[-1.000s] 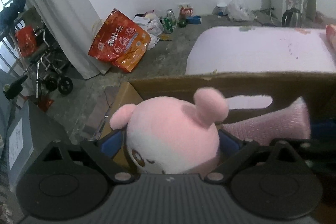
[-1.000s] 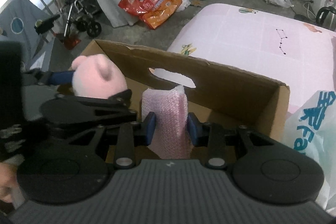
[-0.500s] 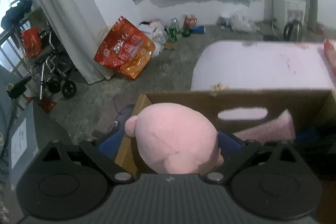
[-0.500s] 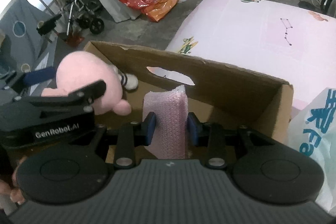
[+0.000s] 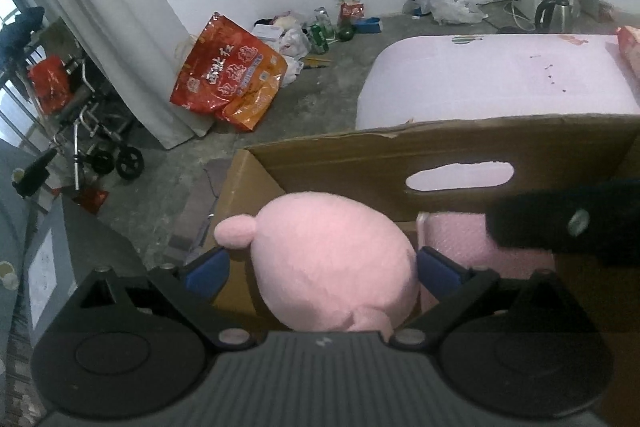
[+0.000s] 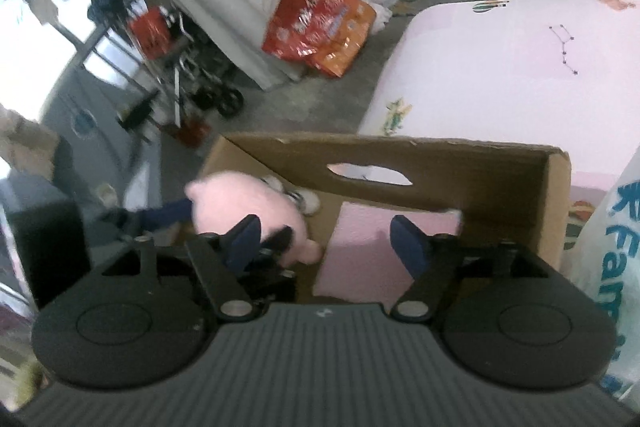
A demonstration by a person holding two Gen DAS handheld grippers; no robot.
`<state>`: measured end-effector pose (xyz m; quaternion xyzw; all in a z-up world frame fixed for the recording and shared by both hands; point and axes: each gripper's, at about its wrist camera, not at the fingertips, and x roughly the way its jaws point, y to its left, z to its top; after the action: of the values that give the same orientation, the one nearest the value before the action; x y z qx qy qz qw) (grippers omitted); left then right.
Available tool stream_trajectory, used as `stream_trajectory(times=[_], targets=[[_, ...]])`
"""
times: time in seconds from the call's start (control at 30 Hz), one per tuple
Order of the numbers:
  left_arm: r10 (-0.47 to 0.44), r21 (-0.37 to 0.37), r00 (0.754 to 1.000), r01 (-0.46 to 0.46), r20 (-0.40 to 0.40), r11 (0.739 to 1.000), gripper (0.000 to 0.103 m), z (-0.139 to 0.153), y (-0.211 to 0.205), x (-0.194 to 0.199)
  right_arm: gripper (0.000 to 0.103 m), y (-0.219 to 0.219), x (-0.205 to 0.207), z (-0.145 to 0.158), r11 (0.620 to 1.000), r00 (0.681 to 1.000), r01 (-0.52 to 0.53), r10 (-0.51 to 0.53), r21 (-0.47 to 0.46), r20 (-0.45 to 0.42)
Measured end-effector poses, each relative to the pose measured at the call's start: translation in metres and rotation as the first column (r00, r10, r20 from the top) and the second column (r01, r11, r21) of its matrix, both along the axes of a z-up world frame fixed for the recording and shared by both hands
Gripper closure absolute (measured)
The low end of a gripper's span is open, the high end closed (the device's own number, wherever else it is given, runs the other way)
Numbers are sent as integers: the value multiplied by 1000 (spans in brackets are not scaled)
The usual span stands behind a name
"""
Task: Organize soft objects
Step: 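Open the right gripper to drop the sponge while the left drops the pink doll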
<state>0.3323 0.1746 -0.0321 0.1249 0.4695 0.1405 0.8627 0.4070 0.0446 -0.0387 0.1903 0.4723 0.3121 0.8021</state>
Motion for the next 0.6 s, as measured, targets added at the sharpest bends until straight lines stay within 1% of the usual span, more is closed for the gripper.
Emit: stream_trajectory(times=[0.1, 0.17, 0.27, 0.4, 0.5, 0.6], targets=[[-13, -6, 1000, 13, 3, 1000, 2, 1, -3, -2, 29, -15, -4, 6, 995, 999, 45, -45, 85, -9], [-18, -2, 1000, 18, 12, 1000, 2, 2, -5, -2, 29, -25, -8, 13, 990, 998, 59, -60, 131, 1], [-10, -12, 1000, 10, 3, 1000, 2, 5, -6, 2, 28, -39, -18, 24, 983, 997, 72, -77, 169, 19], [19, 2, 1000, -19, 12, 1000, 2, 14, -7, 4, 26, -54, -36, 38, 981, 996, 60, -70, 182, 52], [33, -7, 999, -33, 39, 999, 2, 26, -5, -1, 26, -63, -49, 48, 982, 995, 48, -63, 183, 78], [59, -17, 996, -58, 65, 998, 2, 42, 2, -12, 26, -76, -65, 63, 981, 990, 43, -67, 188, 123]])
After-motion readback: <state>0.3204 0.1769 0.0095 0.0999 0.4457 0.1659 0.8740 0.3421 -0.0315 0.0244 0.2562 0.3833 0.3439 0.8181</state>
